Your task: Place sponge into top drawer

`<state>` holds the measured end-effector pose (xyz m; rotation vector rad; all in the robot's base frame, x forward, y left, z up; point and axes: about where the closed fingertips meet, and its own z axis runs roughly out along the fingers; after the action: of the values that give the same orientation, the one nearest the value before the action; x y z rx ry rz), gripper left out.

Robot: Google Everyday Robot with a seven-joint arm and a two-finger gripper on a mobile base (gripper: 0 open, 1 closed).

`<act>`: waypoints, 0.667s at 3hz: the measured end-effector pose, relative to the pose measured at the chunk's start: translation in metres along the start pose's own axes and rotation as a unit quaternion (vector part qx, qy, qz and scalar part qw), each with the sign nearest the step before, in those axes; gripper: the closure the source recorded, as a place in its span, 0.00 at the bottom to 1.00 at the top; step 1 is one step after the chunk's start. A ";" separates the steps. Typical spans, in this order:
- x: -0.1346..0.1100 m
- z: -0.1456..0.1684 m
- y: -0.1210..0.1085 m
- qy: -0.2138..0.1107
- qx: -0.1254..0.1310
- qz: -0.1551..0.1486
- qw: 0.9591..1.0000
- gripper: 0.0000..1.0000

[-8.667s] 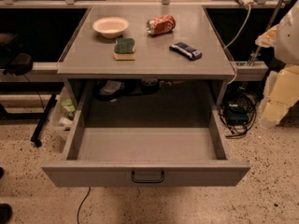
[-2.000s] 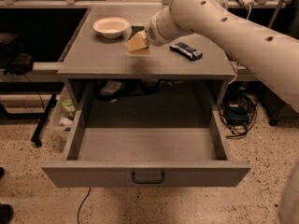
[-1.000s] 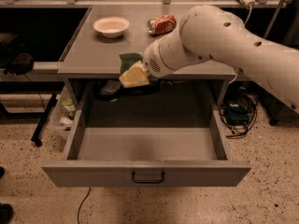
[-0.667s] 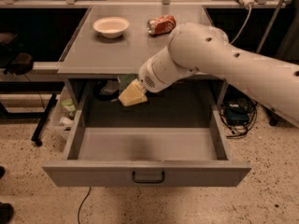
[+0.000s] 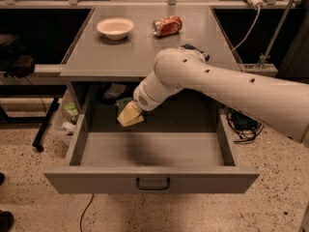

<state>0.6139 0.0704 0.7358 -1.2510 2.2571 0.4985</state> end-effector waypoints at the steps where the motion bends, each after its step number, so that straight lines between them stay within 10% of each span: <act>1: 0.000 0.000 0.000 0.000 0.000 0.000 1.000 1.00; 2: 0.007 0.015 0.012 -0.002 -0.024 -0.013 1.000 1.00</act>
Offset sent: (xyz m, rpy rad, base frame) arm -0.0271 0.0235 -0.0436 0.0536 0.0447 0.1369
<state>0.6044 0.0796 0.7202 -1.2995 2.2358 0.5470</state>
